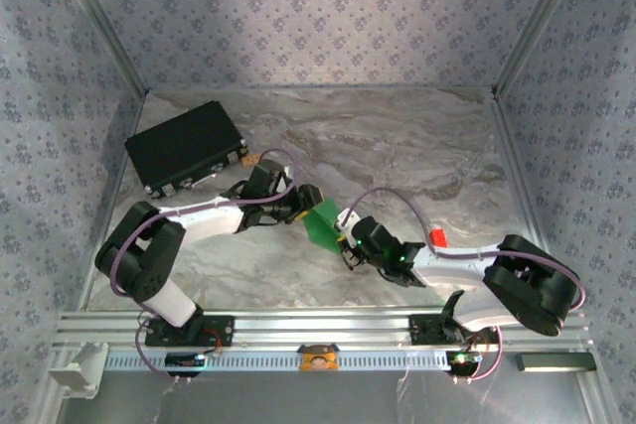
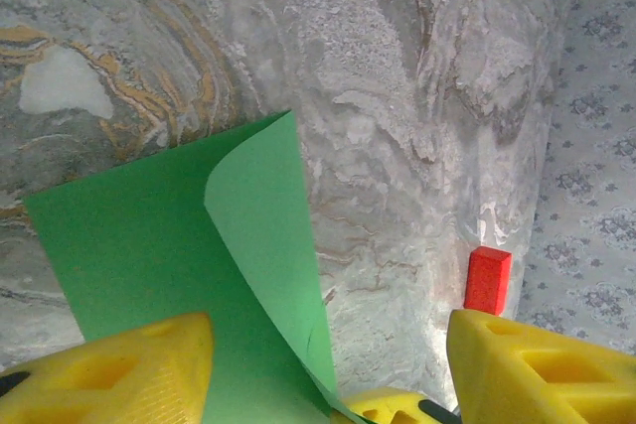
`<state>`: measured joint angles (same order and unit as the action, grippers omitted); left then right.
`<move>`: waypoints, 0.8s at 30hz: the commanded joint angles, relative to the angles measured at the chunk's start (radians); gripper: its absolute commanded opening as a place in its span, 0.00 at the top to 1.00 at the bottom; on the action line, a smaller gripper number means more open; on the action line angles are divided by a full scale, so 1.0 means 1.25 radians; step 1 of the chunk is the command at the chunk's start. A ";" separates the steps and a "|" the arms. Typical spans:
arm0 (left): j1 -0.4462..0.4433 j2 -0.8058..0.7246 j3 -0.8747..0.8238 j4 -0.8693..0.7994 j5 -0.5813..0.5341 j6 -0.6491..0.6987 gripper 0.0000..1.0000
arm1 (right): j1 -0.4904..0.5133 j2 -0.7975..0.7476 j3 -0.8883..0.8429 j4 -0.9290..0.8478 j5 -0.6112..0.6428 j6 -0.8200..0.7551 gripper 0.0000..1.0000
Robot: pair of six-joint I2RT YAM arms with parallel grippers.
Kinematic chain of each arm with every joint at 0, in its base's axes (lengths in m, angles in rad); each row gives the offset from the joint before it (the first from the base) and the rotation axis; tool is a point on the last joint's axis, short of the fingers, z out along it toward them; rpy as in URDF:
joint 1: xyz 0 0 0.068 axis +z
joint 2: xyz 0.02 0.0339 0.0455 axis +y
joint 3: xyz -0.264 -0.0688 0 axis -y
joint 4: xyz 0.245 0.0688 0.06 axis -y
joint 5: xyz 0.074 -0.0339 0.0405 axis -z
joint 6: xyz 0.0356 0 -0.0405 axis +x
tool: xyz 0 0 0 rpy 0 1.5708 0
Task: Fold a paper plane with a square sheet of paper (pick it up from the middle)
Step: Fourth fold the wing at the center of the table.
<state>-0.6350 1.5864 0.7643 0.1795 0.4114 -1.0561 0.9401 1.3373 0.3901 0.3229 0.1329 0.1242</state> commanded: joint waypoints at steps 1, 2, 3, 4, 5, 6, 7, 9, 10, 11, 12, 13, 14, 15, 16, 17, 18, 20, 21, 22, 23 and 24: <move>0.001 0.023 0.020 -0.025 0.011 0.006 0.37 | 0.000 -0.007 0.002 0.012 -0.011 0.002 0.99; 0.001 0.029 0.022 -0.029 0.012 0.004 0.38 | 0.000 -0.006 0.002 0.012 -0.011 -0.001 0.99; 0.001 0.034 0.023 -0.028 0.013 0.002 0.39 | 0.002 -0.005 0.003 0.013 -0.011 -0.004 0.98; 0.001 0.037 0.025 -0.026 0.015 -0.003 0.41 | 0.002 -0.006 0.002 0.014 -0.012 -0.008 0.98; 0.000 0.041 0.026 -0.027 0.016 -0.004 0.41 | 0.004 -0.006 0.001 0.015 -0.009 -0.012 0.98; 0.000 0.044 0.030 -0.030 0.016 -0.005 0.43 | 0.006 -0.008 0.000 0.015 -0.004 -0.015 0.97; 0.001 0.048 0.035 -0.036 0.017 -0.006 0.43 | 0.008 -0.008 -0.001 0.016 -0.001 -0.019 0.97; 0.000 0.054 0.042 -0.044 0.020 -0.005 0.45 | 0.012 -0.010 0.000 0.013 0.002 -0.030 0.96; 0.001 0.057 0.044 -0.045 0.022 -0.006 0.45 | 0.014 -0.008 0.001 0.011 0.007 -0.036 0.96; 0.001 0.060 0.046 -0.046 0.025 -0.008 0.46 | 0.018 -0.008 0.002 0.008 0.016 -0.042 0.96; 0.001 0.063 0.051 -0.051 0.026 -0.007 0.48 | 0.021 -0.008 0.003 0.005 0.019 -0.048 0.95; 0.000 0.067 0.055 -0.058 0.027 -0.008 0.48 | 0.023 -0.009 0.006 0.001 0.023 -0.053 0.95; 0.001 0.069 0.058 -0.060 0.028 -0.008 0.50 | 0.025 -0.008 0.008 -0.002 0.026 -0.056 0.95; 0.000 0.072 0.060 -0.058 0.030 -0.010 0.53 | 0.026 -0.008 0.010 -0.004 0.028 -0.061 0.95; 0.001 0.075 0.060 -0.057 0.033 -0.010 0.57 | 0.027 -0.007 0.010 -0.004 0.032 -0.061 0.95; 0.001 0.076 0.061 -0.057 0.034 -0.013 0.60 | 0.028 -0.008 0.010 -0.005 0.035 -0.063 0.94; 0.000 0.077 0.062 -0.062 0.034 -0.013 0.66 | 0.029 -0.009 0.010 -0.006 0.033 -0.067 0.93; 0.001 0.078 0.062 -0.069 0.032 -0.013 0.76 | 0.035 -0.011 0.010 -0.010 0.039 -0.076 0.92; 0.000 0.079 0.062 -0.069 0.032 -0.014 0.81 | 0.037 -0.012 0.009 -0.013 0.047 -0.082 0.91; 0.001 0.078 0.062 -0.069 0.033 -0.014 0.85 | 0.040 -0.013 0.007 -0.013 0.063 -0.082 0.89; 0.001 0.078 0.061 -0.069 0.035 -0.014 0.89 | 0.042 -0.013 0.006 -0.014 0.080 -0.082 0.87; 0.000 0.079 0.063 -0.069 0.036 -0.013 0.93 | 0.043 -0.014 0.006 -0.014 0.087 -0.083 0.86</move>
<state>-0.6346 1.6741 0.8204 0.1158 0.4343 -1.0782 0.9855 1.3365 0.3901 0.3210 0.1837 0.0429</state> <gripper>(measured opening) 0.093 0.130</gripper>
